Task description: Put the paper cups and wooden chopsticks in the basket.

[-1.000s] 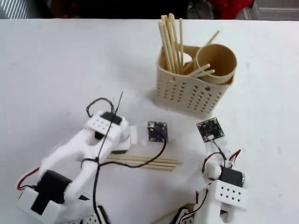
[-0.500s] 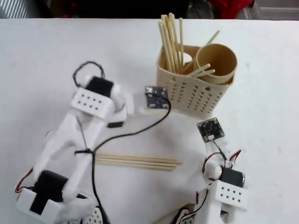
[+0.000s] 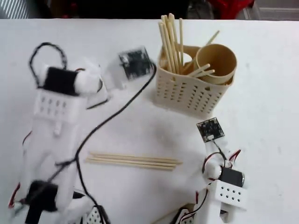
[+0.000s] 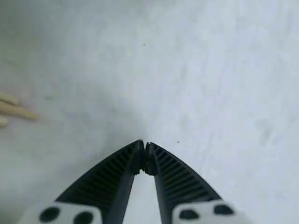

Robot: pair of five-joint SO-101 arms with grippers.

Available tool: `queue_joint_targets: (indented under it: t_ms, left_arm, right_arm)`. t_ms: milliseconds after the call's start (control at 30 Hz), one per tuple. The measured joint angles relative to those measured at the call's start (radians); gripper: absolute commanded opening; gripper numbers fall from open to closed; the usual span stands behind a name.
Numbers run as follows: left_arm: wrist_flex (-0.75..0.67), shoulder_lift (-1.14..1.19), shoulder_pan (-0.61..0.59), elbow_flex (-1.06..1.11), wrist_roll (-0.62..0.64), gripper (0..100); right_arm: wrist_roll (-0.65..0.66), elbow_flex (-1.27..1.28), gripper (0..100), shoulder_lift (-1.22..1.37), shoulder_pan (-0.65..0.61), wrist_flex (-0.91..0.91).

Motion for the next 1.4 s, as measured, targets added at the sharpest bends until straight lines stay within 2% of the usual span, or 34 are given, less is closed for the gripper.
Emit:
queue_joint_targets:
  t_ms: [167, 300, 400, 533, 667, 933, 1067, 1300, 1400]
  left_arm:
    - [-0.235, -0.135, 0.130, -0.028, 0.319, 2]
    - [-0.535, -0.152, 0.216, 0.058, 0.517, 2]
    - [-0.818, -0.152, 0.244, 0.206, 0.628, 2]
    - [-1.214, -0.150, 0.299, 0.402, 0.681, 2]
    - [-1.473, -0.147, 0.348, 0.503, 0.686, 2]
    - [-1.530, 0.046, 0.356, 0.477, 0.907, 2]
    - [-1.530, 0.143, 0.354, 0.448, 0.934, 2]
    - [-1.527, 0.157, 0.336, 0.442, 0.939, 3]
    - [-1.505, 0.157, 0.325, 0.439, 0.974, 8]
  right_arm:
    - [0.000, 0.002, 1.8, 0.000, 0.000, 0.000]
    - [0.000, 0.002, 1.8, 0.000, 0.000, 0.000]
    - [0.002, 0.002, 1.8, 0.000, 0.000, 0.000]
    - [0.006, 0.002, 1.8, 0.000, 0.000, 0.000]
    - [0.008, 0.002, 1.8, 0.000, 0.002, 0.000]
    - [0.009, 0.008, 1.8, 0.000, -0.015, 0.000]
    - [0.009, 0.008, 1.8, 0.000, -0.014, 0.000]
    - [0.009, 0.008, 1.8, 0.000, -0.018, 0.000]
    - [0.009, 0.008, 1.8, 0.000, -0.018, 0.000]
